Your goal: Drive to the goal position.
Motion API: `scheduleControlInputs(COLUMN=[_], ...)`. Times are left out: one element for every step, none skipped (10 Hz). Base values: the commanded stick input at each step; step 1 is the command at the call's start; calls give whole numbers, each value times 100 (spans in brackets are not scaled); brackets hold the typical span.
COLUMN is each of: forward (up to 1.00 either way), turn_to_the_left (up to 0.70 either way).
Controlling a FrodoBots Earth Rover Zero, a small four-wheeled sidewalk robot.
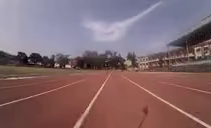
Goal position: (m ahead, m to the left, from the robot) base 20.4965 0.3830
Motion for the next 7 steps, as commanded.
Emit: scheduleControlInputs(forward=[70,70,70,70,70,70,70], turn_to_the_left=[0,0,0,0,0,0,0])
